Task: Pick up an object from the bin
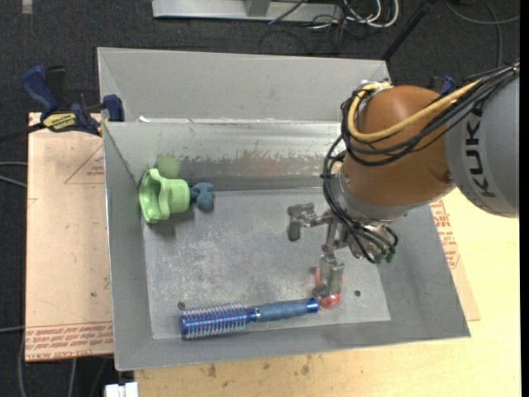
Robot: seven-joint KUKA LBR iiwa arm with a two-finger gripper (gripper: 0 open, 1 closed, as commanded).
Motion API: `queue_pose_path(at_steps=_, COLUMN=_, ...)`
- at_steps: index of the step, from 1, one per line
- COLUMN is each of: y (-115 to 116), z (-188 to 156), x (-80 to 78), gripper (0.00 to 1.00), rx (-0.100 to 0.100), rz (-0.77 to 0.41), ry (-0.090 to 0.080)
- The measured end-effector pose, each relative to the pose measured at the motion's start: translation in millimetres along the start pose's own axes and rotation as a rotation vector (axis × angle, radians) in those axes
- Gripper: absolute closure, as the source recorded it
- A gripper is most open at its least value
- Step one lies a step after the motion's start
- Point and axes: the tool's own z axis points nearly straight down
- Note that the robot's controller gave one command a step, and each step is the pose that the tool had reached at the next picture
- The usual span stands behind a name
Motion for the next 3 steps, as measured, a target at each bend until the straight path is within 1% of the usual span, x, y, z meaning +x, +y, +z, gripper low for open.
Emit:
queue_pose_path(at_steps=1, y=-15, z=102, x=5.1, gripper=0.00, rx=-0.002, rz=-0.057, ry=0.010)
queue_pose_path(at_steps=2, y=3, z=150, x=12.1, gripper=0.00, rx=0.000, rz=-0.106, ry=-0.007)
queue_pose_path(at_steps=3, y=2, z=149, x=14.3, gripper=1.00, rx=-0.001, rz=-0.105, ry=0.002)
